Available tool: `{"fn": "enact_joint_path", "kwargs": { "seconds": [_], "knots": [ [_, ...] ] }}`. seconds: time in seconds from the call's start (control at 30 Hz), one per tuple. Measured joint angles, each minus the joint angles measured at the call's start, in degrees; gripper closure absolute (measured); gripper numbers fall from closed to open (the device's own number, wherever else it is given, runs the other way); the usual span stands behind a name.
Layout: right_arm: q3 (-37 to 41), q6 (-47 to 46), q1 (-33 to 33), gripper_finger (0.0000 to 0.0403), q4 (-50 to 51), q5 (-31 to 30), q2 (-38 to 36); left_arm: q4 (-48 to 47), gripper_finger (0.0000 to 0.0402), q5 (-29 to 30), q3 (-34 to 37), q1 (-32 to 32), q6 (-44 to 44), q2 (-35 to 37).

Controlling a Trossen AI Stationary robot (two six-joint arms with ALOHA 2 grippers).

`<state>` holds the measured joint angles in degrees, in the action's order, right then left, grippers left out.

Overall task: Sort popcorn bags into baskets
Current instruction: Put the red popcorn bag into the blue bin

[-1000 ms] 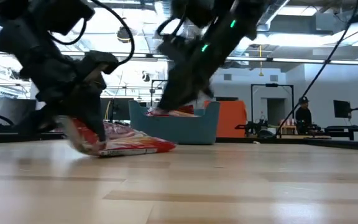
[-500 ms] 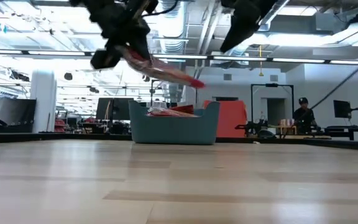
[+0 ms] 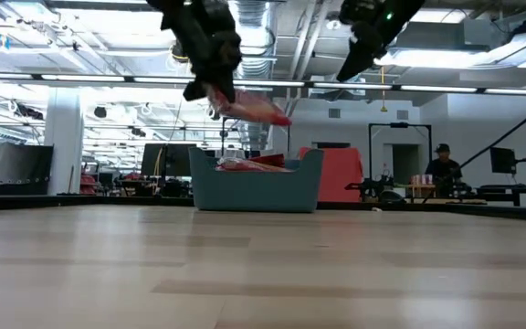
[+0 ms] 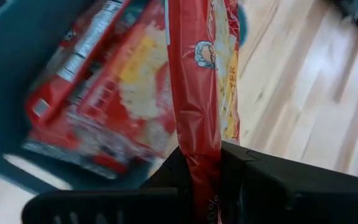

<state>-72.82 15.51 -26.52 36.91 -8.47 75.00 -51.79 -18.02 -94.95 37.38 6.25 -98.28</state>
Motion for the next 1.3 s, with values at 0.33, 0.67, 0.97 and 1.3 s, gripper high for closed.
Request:
{"fn": "enact_joint_path", "kwargs": {
  "seconds": [0.33, 0.67, 0.97, 1.3],
  "knots": [
    [0.07, -0.7, -3.58, 0.0285, -2.49, 1.18, 4.7, -9.36, 0.0378, -2.63, -11.57, 6.17, -21.42, -14.8],
    [0.05, -0.96, -5.11, 0.0285, -8.44, 1.71, 7.98, -10.19, 0.0334, 2.53, -12.4, 6.28, -31.3, -20.9],
    [0.02, -0.75, -6.46, 0.0285, -12.27, 2.36, 7.87, -7.4, 0.02, 11.03, -13.84, 6.34, -32.32, -20.54],
    [0.04, 0.74, -6.8, 0.0285, -13.56, 3.04, 6.62, -14.17, 0.009, 11.06, -25.05, 5.91, -24.3, -20.48]
  ]
}}
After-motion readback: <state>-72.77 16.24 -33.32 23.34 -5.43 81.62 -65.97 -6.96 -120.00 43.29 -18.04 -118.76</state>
